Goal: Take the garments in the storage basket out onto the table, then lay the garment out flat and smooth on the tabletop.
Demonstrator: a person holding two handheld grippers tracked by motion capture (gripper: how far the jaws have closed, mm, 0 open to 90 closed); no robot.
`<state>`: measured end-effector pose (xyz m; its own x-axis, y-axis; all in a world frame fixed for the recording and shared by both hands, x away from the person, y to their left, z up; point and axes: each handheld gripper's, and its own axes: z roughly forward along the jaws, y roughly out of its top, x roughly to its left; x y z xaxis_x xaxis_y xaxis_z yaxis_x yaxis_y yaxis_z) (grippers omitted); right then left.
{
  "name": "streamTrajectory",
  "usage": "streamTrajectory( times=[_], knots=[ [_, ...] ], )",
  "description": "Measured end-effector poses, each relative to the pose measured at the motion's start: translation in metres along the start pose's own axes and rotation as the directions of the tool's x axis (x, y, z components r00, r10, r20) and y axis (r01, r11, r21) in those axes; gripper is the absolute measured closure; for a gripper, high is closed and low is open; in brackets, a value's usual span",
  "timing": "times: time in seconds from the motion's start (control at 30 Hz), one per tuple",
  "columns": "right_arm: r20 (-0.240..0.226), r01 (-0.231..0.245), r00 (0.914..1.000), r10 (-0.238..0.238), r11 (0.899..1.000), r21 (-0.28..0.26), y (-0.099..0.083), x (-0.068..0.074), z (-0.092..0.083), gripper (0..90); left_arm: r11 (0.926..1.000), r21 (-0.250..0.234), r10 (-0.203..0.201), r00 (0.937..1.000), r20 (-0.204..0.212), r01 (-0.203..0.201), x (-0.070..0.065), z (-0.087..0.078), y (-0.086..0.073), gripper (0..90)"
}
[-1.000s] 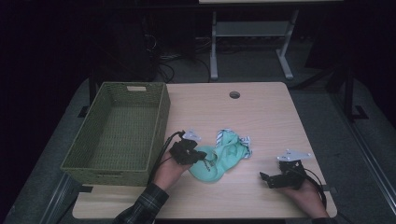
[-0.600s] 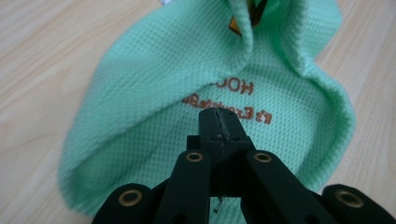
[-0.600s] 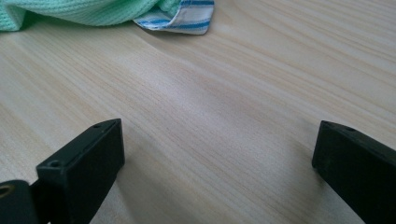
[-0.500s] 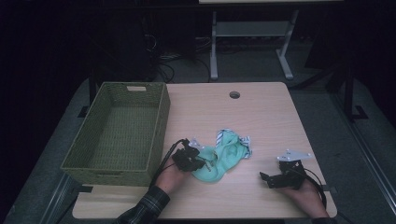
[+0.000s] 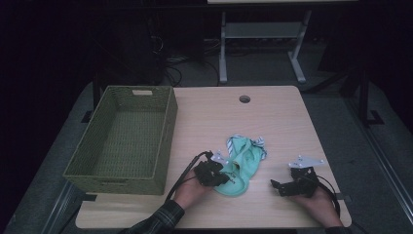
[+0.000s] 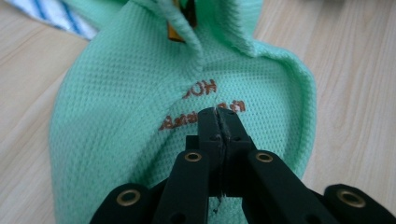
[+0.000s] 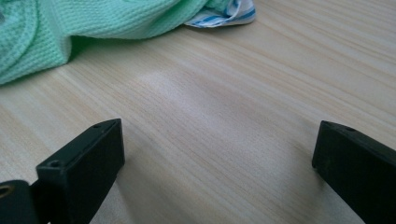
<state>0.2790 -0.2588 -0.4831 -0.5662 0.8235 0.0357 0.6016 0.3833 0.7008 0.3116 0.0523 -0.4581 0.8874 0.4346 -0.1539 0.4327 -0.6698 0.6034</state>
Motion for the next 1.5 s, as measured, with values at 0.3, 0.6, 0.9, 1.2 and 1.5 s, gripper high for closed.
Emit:
streamTrajectory(
  times=[0.3, 0.6, 0.9, 1.2, 1.5],
  knots=[
    [0.0, 0.005, 1.0, -0.005, 1.0, 0.006, 0.001, -0.001, 0.001, 1.8, 0.9998, 0.002, 0.022, 0.998, -0.059, -0.022, 0.001, -0.026, -0.009, 85.1],
    [-0.009, 0.011, 0.9999, -0.011, 0.999, 0.031, 0.008, -0.002, -0.004, 10.2, 0.9986, 0.053, 0.011, 0.9961, -0.088, -0.006, 0.006, -0.024, -0.021, 84.9],
    [-0.032, 0.023, 0.9992, -0.024, 0.999, -0.05, 0.029, -0.006, -0.013, 16.1, 0.9987, 0.051, 0.003, 0.9972, -0.074, 0.0, 0.009, -0.023, -0.021, 86.0],
    [-0.075, 0.063, 0.9947, -0.071, 0.993, -0.099, 0.073, 0.0, -0.017, 25.3, 0.9989, 0.046, -0.01, 0.9977, -0.068, 0.013, 0.01, -0.023, -0.021, 86.0],
    [-0.125, 0.12, 0.9833, -0.132, 0.988, -0.099, 0.119, 0.004, -0.003, 41.2, 0.9991, 0.023, -0.034, 0.9982, -0.049, 0.035, 0.013, -0.023, -0.022, 87.3]
  ],
)
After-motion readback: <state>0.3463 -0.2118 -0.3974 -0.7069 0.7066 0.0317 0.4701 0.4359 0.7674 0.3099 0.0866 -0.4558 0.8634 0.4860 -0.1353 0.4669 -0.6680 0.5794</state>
